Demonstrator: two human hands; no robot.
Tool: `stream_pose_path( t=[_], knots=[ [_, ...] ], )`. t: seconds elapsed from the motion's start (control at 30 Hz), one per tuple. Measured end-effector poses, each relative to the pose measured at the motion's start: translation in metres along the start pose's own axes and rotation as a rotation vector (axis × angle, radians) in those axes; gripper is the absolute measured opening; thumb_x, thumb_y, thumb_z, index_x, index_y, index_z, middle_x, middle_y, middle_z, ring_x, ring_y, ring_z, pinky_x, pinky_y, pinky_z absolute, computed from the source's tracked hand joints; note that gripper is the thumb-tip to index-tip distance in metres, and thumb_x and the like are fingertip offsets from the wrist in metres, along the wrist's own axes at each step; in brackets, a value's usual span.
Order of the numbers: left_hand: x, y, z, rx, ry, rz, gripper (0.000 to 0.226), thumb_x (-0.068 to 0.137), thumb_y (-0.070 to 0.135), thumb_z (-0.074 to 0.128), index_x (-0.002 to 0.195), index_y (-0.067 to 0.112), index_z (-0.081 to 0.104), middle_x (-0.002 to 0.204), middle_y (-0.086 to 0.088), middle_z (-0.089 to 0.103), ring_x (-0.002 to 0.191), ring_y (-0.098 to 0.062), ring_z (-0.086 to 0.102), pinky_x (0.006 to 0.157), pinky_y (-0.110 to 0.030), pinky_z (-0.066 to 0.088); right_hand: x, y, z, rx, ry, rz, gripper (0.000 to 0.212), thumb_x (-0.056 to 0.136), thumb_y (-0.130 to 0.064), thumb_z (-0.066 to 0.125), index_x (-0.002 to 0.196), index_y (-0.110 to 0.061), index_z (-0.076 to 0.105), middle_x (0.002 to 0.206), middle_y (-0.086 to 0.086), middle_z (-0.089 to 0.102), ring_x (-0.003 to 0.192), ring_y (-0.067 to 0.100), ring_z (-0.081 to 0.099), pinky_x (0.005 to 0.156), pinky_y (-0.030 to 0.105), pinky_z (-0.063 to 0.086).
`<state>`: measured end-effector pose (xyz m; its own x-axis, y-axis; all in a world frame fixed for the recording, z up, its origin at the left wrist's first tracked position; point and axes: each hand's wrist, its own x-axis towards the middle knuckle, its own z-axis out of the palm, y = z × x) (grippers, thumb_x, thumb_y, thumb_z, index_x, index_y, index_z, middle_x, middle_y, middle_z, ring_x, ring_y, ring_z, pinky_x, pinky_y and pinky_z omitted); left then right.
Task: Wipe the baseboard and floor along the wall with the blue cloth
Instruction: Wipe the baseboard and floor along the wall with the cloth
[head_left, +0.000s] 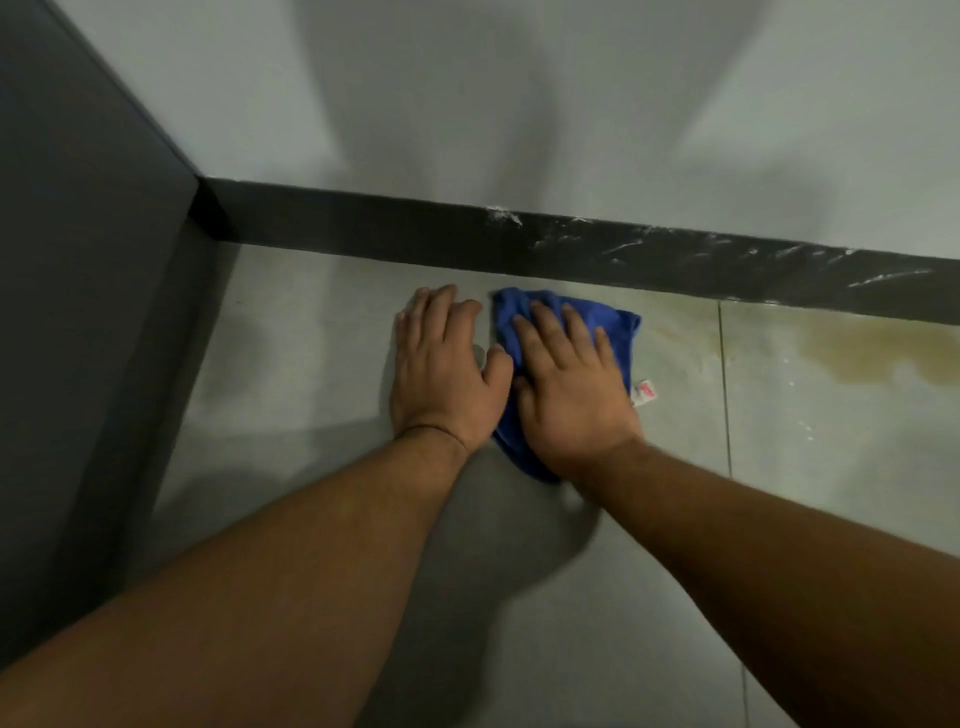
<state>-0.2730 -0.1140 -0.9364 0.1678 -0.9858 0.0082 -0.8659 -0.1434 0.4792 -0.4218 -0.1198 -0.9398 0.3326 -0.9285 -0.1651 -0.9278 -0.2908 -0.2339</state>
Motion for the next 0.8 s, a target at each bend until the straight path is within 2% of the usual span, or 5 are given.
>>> stream_pose_path(
  t=[0.17,0.23,0.4,0.6,0.8],
  knots=[
    [0.001,-0.006,-0.006,-0.164,-0.022,-0.033,0.044,0.097,0.031,0.046,0.135,0.012,0.057,0.153,-0.008,0.048,0.149,-0.027,0.035,0.124,-0.049,0.025,0.003,0.002,0.001,-0.039,-0.095,-0.161,0.065,0.103,-0.053,0.017,0.163,-0.030,0.009,0.172,-0.002,0.004,0.158,0.024,-0.001,0.124,0.047,-0.008],
    [-0.003,-0.013,-0.007,-0.144,-0.055,-0.015,0.046,0.098,0.029,0.048,0.139,0.011,0.055,0.156,-0.009,0.045,0.151,-0.027,0.032,0.125,-0.048,0.024,0.013,0.013,-0.003,-0.068,-0.137,-0.200,0.066,0.102,-0.058,0.015,0.163,-0.034,0.003,0.172,-0.006,0.001,0.158,0.020,-0.003,0.126,0.049,-0.006],
    [-0.010,-0.010,-0.006,0.007,-0.084,0.089,0.063,0.088,0.040,0.042,0.143,0.012,0.053,0.162,-0.010,0.038,0.154,-0.030,0.026,0.127,-0.048,0.017,0.022,0.048,-0.018,-0.025,-0.098,-0.007,0.066,0.103,-0.054,0.023,0.163,-0.032,0.007,0.172,-0.006,0.001,0.158,0.021,-0.004,0.127,0.049,-0.002],
    [-0.011,-0.011,-0.002,0.080,-0.069,0.122,0.068,0.086,0.047,0.034,0.145,0.015,0.050,0.162,-0.009,0.037,0.154,-0.030,0.025,0.128,-0.050,0.017,-0.037,0.056,-0.009,0.031,0.065,0.152,0.060,0.103,-0.042,0.028,0.160,-0.025,0.024,0.170,0.005,0.018,0.157,0.027,0.013,0.128,0.050,0.012],
    [-0.010,-0.010,0.000,0.117,-0.058,0.127,0.066,0.087,0.045,0.032,0.144,0.016,0.049,0.162,-0.009,0.037,0.154,-0.030,0.026,0.128,-0.050,0.017,-0.006,0.037,-0.012,0.032,-0.047,-0.116,0.059,0.104,-0.043,0.035,0.160,-0.027,0.027,0.170,0.000,0.021,0.157,0.026,0.012,0.127,0.053,0.014]
  ],
)
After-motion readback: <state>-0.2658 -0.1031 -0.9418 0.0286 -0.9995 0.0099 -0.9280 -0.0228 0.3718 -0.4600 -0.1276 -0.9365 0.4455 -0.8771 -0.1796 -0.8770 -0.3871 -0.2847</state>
